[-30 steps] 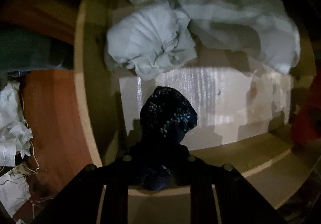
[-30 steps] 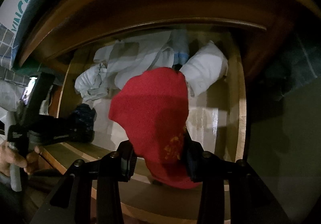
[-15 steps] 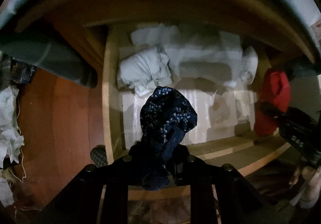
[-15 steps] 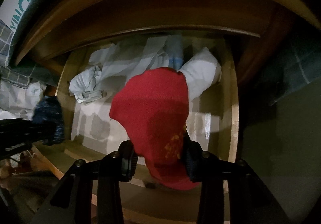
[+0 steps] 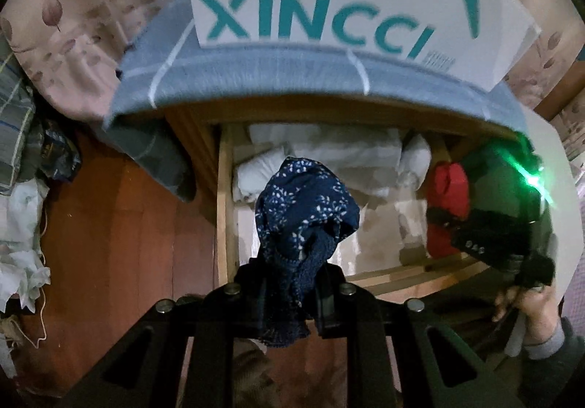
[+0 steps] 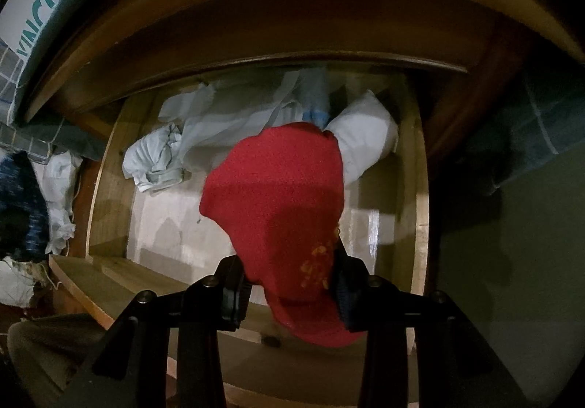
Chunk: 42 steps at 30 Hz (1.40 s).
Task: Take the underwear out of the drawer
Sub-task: 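Carry the dark blue underwear into the white shoe box with the left tool and release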
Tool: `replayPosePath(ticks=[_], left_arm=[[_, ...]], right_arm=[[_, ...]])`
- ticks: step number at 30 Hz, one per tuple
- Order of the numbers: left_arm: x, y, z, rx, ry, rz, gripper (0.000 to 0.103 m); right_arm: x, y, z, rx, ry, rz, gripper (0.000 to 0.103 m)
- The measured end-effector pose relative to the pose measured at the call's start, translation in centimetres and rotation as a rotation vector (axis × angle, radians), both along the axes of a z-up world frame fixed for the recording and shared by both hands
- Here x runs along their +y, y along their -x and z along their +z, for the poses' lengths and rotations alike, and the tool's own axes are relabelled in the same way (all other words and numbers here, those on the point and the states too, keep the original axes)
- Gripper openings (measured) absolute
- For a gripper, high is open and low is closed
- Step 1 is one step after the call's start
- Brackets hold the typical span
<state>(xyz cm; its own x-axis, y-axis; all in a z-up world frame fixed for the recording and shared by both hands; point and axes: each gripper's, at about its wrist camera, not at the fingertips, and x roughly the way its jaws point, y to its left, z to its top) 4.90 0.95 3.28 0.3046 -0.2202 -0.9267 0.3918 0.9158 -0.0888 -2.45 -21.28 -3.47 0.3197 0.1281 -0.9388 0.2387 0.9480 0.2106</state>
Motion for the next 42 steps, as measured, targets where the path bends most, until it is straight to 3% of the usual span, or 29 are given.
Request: replayPosePath(ticks=[7,13,18,23,33,38,42], left_arm=[[0.3,0.8,6.0,-0.094,0.041,-0.021,0.018],[0.1,0.9,13.7,-0.212,0.102,-0.044,0.018],[-1.8,-1.2,19.6,-0.300,0.114,-0.081,0.018],[-3.7,-4.6,23.2,-0.363,0.096,-0.044,0.018],[-9.1,-9.9,22.5,-0.330,0.124,-0.070,0.018],[-13.2,-11.1,19.9,-0.301,0.090,-0.111,0.018],[-15.3,-12.2,17.2,-0.226,0.088,-0.119,0.018]], right_arm=[[-0.1,0.0,-0.3,0.014,0.001,-0.005,0.036],[-0.1,0.0,-0.3,0.018,0.000,-0.005,0.036],[0.0,-0.1,-0.5,0.024,-0.005,-0.003,0.036],[0.2,-0.3,-0.7,0.026,-0.006,0.007,0.036],[0.0,-0.2,-0.8,0.030,-0.021,-0.007,0.036],[0.2,-0.4,-0.9,0.038,-0.019,0.004,0.036],[-0.2,-0.4,-1.1,0.040,-0.033,-0.009,0.036]])
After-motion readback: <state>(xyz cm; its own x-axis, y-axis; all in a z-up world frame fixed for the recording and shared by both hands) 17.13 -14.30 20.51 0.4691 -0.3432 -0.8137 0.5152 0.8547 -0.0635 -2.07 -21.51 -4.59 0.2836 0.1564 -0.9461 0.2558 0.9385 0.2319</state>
